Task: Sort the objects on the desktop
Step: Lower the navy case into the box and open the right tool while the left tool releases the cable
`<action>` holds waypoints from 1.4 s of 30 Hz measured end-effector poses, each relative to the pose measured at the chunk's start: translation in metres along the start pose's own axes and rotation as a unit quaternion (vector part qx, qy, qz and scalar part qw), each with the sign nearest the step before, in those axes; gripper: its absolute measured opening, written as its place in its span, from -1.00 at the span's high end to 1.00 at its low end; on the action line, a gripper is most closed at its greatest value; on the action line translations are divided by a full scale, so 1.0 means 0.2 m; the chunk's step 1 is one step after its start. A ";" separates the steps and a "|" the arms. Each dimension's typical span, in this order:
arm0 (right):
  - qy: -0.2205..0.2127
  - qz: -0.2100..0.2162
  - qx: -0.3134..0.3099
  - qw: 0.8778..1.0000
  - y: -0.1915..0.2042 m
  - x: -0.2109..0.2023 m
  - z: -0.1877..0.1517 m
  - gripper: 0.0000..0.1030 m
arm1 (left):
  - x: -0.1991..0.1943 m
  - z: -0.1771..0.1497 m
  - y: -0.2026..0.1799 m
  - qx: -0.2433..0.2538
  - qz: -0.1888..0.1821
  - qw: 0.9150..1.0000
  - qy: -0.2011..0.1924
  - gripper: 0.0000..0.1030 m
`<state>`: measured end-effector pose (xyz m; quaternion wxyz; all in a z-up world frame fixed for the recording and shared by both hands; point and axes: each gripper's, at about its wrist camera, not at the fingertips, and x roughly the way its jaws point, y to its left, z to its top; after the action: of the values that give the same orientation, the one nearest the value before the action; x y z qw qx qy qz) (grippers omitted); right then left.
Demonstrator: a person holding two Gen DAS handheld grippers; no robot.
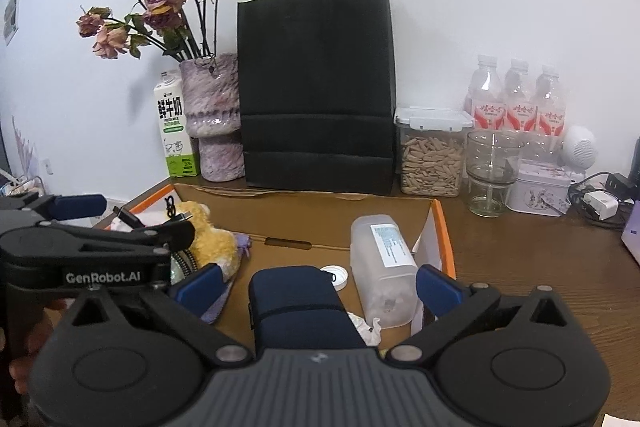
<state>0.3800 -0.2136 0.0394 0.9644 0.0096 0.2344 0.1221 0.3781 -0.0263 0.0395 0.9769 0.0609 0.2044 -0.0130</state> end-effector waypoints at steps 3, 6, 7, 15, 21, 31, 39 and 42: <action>-0.002 -0.001 -0.001 1.000 0.01 -0.01 0.00 -1.00 | -0.01 0.00 0.00 0.000 0.000 1.000 -0.002 -1.00; -0.006 0.001 -0.003 1.000 0.01 -0.03 0.01 -1.00 | -0.02 0.01 0.01 -0.001 0.001 1.000 -0.005 -1.00; -0.008 0.000 -0.004 1.000 0.01 -0.03 0.01 -1.00 | -0.03 0.01 0.01 -0.003 0.002 1.000 -0.007 -1.00; -0.023 0.001 -0.009 1.000 0.04 -0.12 0.04 -1.00 | -0.13 0.05 0.03 -0.004 0.010 1.000 -0.021 -1.00; -0.035 0.000 -0.017 0.999 0.06 -0.22 0.05 -1.00 | -0.23 0.05 0.04 -0.005 0.014 0.999 -0.029 -1.00; -0.046 0.000 -0.023 0.999 0.10 -0.42 0.01 -1.00 | -0.44 0.02 0.09 -0.016 0.017 0.999 -0.041 -1.00; -0.041 0.004 -0.024 0.999 0.12 -0.58 -0.10 -1.00 | -0.58 -0.07 0.13 -0.017 0.015 0.999 -0.035 -1.00; -0.036 0.004 -0.025 0.999 0.13 -0.63 -0.15 -1.00 | -0.62 -0.11 0.14 -0.019 0.015 0.999 -0.028 -1.00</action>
<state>0.2524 -0.2196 0.0707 0.9716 -0.0092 0.1964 0.1317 0.2570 0.0042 0.0722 0.9833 0.0452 0.1762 0.0036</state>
